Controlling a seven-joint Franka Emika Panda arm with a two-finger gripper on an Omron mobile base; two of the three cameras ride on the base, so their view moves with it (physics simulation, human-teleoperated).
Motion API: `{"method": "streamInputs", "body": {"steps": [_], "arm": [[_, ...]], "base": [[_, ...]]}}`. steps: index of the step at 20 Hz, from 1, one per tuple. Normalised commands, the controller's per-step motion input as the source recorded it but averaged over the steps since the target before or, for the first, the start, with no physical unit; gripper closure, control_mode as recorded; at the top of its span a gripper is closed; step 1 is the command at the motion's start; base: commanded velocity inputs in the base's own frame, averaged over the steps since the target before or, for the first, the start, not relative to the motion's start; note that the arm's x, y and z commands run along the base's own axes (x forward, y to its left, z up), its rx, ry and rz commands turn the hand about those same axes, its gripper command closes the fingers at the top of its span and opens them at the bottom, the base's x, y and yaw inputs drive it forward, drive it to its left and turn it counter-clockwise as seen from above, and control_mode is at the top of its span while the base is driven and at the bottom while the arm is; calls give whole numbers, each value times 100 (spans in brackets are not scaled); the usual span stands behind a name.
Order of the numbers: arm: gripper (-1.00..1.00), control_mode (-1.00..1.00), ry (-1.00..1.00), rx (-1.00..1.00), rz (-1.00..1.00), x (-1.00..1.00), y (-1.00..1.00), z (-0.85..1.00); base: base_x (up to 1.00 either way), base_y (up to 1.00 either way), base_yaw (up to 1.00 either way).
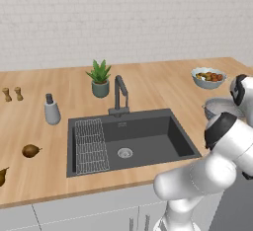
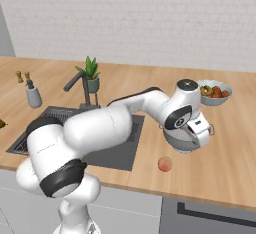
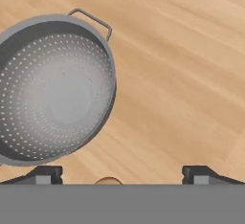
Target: Put the colander in the sink, put the pear, peach, pear in the colander, and turn on the sink faucet and pour water over the colander.
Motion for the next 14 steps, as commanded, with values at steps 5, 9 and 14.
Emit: {"method": "streamInputs", "body": {"steps": [5,9,14], "arm": [[-100,-100,-4,9,0,49,-18,-29],[-100,-100,0,1,0,35,-18,-36],[-100,-100,0,0,0,31,-19,-37]], "base": [[0,0,0],[0,0,0],[0,0,0]]}}
